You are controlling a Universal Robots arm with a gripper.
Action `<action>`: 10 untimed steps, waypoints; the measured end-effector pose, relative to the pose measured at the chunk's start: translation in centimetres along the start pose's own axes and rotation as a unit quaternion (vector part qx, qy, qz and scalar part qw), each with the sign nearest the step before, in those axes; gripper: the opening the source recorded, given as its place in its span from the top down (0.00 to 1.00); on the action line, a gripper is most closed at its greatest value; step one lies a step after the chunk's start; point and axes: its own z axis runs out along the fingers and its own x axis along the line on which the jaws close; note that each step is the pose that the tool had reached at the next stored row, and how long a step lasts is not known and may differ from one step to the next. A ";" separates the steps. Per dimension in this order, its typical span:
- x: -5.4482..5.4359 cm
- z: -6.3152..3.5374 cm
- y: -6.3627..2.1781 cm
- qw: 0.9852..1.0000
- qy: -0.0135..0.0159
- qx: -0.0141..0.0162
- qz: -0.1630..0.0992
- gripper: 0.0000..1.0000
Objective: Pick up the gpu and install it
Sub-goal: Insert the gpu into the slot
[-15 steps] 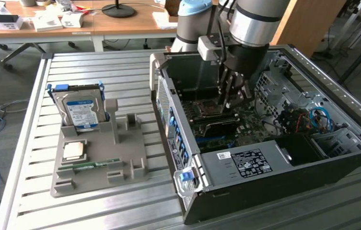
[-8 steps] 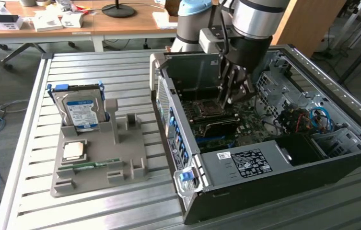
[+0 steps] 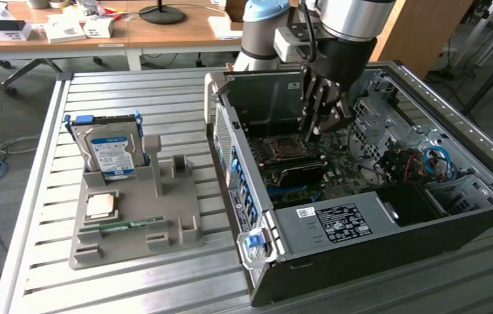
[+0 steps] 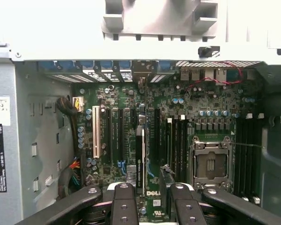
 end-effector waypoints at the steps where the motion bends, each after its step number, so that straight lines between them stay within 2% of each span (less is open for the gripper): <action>1: 0.0 -0.17 0.00 1.000 0.000 0.000 0.000 0.66; 10: 0.0 -1.48 0.00 1.000 0.000 0.000 0.000 0.66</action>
